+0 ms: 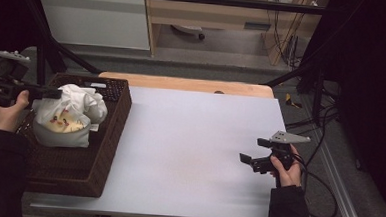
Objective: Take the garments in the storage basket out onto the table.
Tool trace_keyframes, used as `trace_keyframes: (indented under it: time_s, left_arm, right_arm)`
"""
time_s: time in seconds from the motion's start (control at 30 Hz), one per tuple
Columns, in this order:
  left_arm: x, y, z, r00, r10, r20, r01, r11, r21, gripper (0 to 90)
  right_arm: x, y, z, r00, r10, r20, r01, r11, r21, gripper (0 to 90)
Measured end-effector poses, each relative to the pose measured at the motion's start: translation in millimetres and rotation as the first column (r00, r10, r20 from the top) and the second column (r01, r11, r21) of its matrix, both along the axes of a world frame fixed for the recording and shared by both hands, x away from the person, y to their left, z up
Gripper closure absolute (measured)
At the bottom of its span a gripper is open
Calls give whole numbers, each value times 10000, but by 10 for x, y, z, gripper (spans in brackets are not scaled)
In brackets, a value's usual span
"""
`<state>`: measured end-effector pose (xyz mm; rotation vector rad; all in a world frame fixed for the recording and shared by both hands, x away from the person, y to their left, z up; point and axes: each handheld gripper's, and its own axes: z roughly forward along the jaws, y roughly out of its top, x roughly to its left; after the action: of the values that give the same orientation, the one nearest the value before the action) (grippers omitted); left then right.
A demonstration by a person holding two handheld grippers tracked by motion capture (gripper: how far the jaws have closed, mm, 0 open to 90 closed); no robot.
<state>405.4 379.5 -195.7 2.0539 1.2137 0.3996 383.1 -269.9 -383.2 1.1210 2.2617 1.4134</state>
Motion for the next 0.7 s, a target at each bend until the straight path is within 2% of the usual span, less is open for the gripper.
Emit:
trace_keyframes:
  time_s: [0.27,0.7]
  left_arm:
    - [-10,-41,92,9997,-212,78,213,9998,-59,798]
    - [-5,-213,256,9978,-596,277,595,9982,17,798]
  right_arm:
    - [-1,3,1,10000,12,-5,-12,10000,7,6]
    - [-2,3,3,10000,17,0,-17,10000,21,6]
